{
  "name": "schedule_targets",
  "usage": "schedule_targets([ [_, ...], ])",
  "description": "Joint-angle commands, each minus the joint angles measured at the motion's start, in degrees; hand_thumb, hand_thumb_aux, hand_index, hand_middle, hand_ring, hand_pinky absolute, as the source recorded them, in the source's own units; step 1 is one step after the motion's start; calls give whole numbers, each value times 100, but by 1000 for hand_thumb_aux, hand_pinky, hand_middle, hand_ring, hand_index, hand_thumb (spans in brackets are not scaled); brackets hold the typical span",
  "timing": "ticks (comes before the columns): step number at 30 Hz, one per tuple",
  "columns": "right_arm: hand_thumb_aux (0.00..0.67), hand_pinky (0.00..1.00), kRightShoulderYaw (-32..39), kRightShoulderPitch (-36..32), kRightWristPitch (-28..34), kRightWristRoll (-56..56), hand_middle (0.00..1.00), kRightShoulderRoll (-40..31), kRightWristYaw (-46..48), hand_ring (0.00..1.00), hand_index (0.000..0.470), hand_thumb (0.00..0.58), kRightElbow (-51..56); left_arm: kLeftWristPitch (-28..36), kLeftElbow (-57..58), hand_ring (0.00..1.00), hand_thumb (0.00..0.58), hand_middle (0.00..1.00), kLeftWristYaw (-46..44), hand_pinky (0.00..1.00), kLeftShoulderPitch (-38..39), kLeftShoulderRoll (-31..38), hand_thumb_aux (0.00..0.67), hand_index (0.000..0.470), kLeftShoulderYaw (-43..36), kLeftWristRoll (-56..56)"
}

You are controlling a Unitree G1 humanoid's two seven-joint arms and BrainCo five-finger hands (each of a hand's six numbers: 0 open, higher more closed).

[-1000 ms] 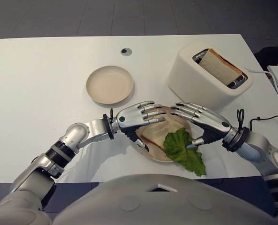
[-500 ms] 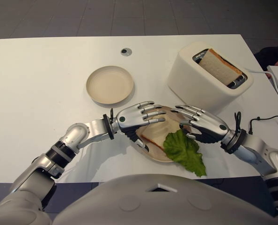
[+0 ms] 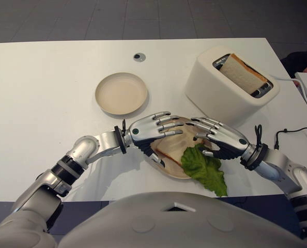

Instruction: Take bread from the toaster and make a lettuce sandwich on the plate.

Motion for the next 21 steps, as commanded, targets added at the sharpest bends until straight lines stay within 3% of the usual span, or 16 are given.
schedule_targets([
  [1, 0, 0, 21, 5, 73, 19, 0, -133, 64, 0, 0, 0, 133, -16, 44, 0, 0, 0, -57, 0, 4, 13, 0, 0, -10, -15],
  [9, 0, 0, 163, 49, 68, -246, 0, -205, -41, 0, 0, 0, 300, -17, 38, 0, 0, 0, -70, 0, 32, 30, 0, 0, -19, 4],
  [10, 318, 0, 180, 53, 57, -267, 0, -212, -56, 0, 223, 420, 296, -16, 40, 0, 0, 0, -73, 0, 32, 28, 0, 0, -24, 10],
  [11, 478, 0, 192, 54, 49, -275, 0, -215, -65, 0, 335, 532, 269, 6, 40, 0, 0, 0, -74, 0, 31, 25, 0, 0, -22, 30],
  [12, 617, 0, 204, 48, 33, -276, 0, -217, -87, 0, 433, 576, 245, 24, 50, 0, 0, 0, -71, 0, 20, 26, 0, 0, -14, 43],
  [13, 670, 0, 217, 41, 19, -279, 0, -221, -110, 0, 470, 580, 224, 37, 56, 0, 0, 0, -70, 0, 11, 29, 0, 0, -5, 48],
  [21, 670, 0, 123, 13, -73, -181, 0, -162, -366, 0, 470, 580, -66, 18, 78, 0, 0, 0, -87, 0, -60, 75, 0, 0, 18, 0],
])
